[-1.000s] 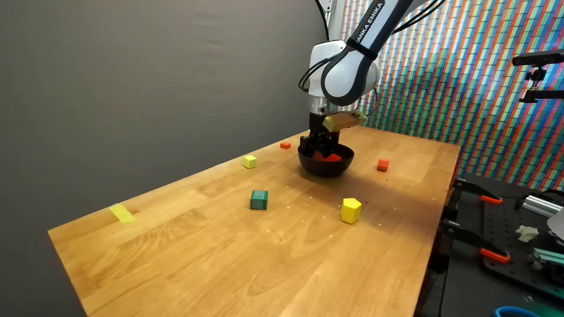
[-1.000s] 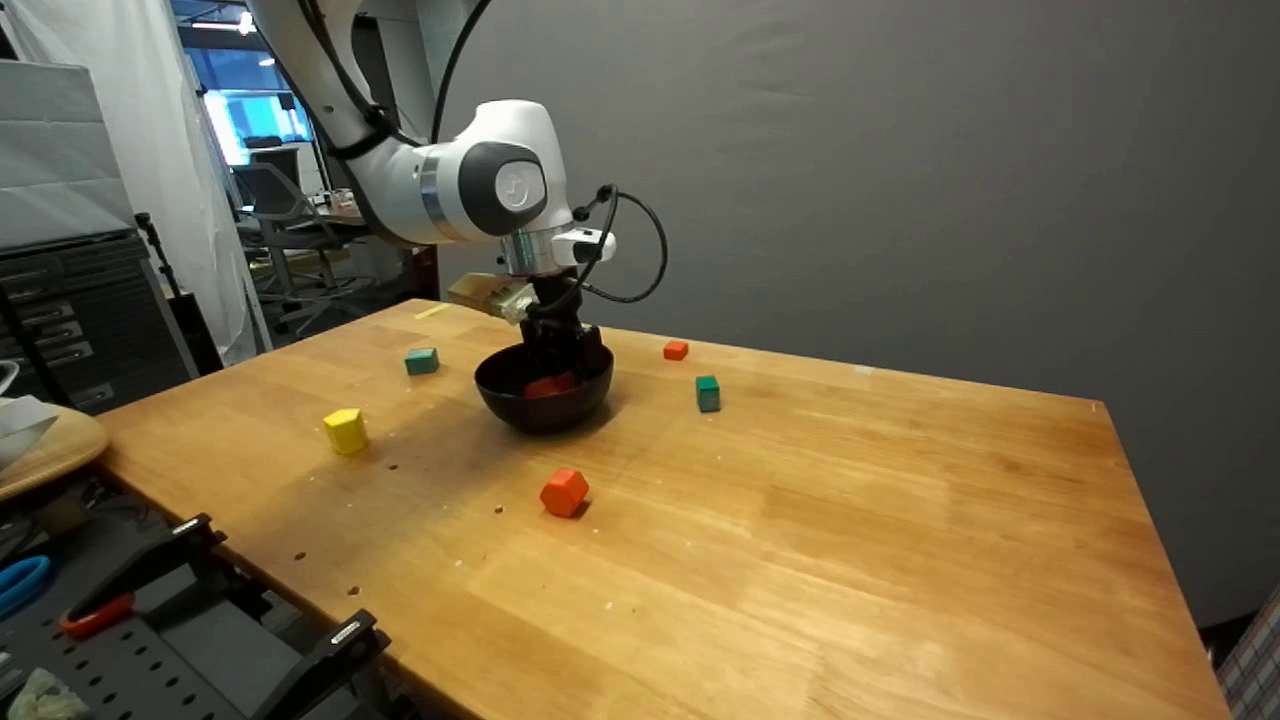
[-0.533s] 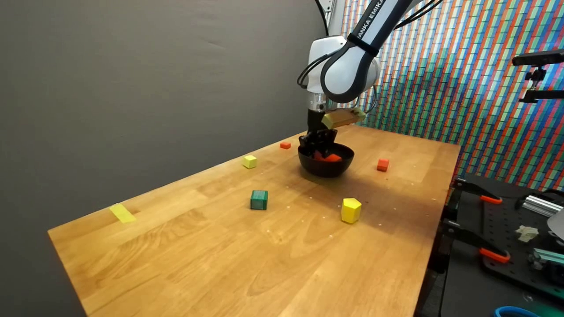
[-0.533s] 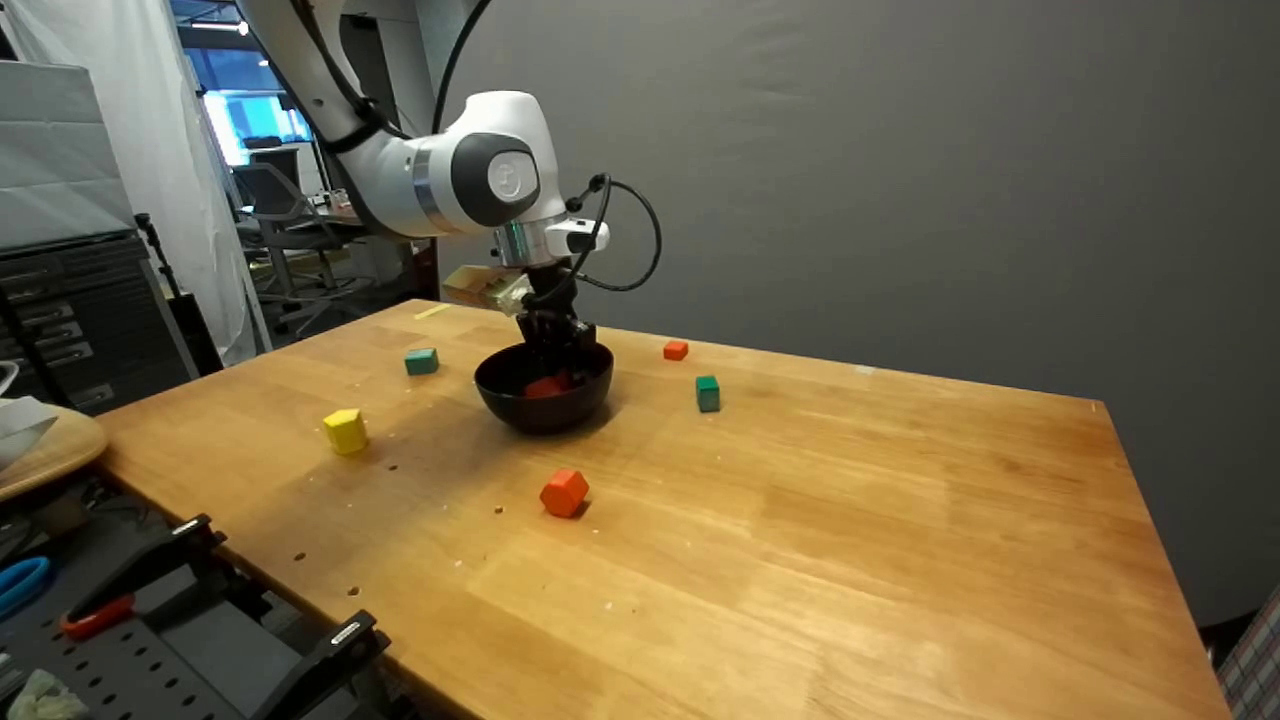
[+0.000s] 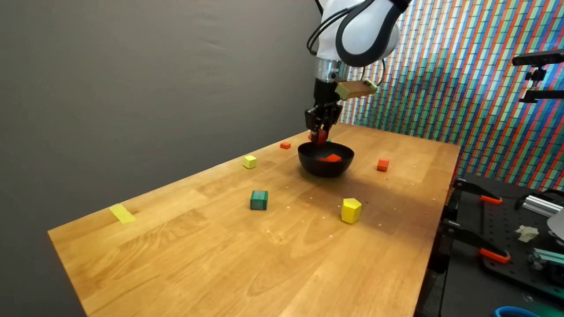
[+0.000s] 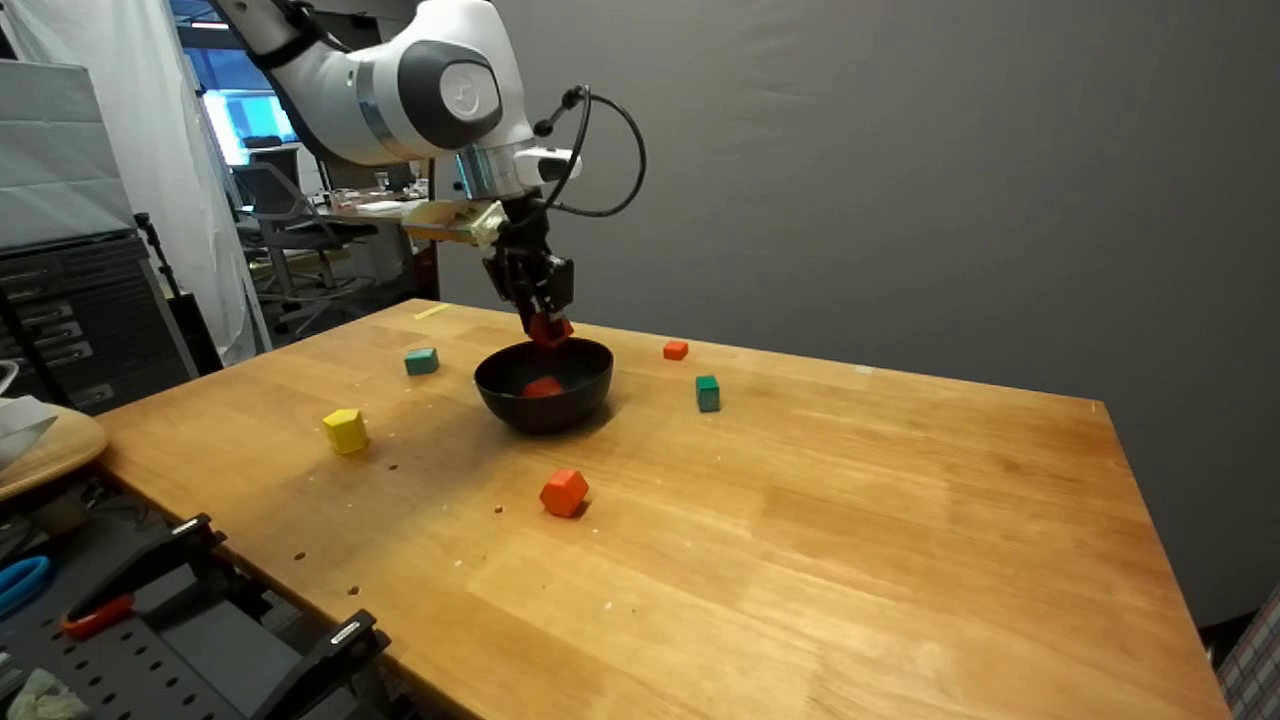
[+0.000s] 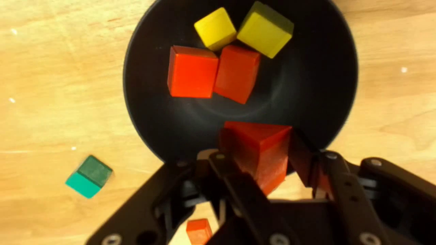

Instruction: Remove the blocks from the bowl and put them on the table

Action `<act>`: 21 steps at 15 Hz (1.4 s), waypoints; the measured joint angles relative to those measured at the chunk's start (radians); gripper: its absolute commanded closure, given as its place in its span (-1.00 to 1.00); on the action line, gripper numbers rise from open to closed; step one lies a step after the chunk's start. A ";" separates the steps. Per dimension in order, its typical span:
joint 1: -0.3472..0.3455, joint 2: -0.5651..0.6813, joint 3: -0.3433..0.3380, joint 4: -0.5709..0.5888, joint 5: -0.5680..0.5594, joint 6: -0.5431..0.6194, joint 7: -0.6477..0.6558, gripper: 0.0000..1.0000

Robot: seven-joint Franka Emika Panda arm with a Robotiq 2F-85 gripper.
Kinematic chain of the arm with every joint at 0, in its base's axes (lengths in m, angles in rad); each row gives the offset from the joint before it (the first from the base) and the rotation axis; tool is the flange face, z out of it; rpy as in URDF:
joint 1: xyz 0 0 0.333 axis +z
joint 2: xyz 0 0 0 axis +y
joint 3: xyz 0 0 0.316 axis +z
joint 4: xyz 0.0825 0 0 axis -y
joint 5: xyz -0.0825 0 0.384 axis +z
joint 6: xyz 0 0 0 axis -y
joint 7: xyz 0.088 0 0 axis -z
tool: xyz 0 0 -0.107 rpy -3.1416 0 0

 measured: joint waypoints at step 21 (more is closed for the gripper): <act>0.109 0.374 0.168 0.489 -0.273 -0.233 -0.188 -0.57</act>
